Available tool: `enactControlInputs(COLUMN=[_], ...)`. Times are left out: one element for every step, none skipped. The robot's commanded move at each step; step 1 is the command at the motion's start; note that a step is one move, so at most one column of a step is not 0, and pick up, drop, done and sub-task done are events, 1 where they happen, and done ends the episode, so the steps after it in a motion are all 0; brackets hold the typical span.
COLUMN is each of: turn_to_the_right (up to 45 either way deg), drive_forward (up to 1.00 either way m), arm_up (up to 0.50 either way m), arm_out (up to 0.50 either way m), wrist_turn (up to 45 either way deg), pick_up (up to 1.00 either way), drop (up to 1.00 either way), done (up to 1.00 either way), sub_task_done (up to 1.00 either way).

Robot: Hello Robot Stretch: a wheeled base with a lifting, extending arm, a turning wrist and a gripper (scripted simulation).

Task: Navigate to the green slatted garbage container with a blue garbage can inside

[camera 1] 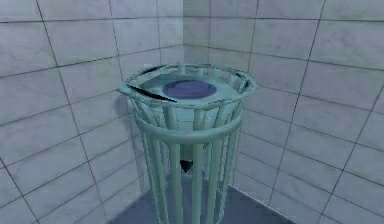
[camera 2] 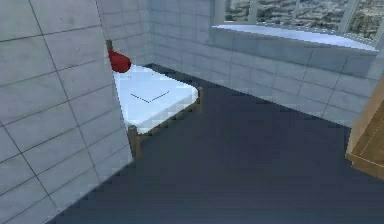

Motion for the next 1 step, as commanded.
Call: enactControlInputs(turn_to_the_right=[0.0], drive_forward=[0.0], arm_up=[0.0], arm_out=[0.0], wrist_turn=[0.0], pick_up=[0.0], drop=[0.0], done=[1.0], sub_task_done=[0.0])
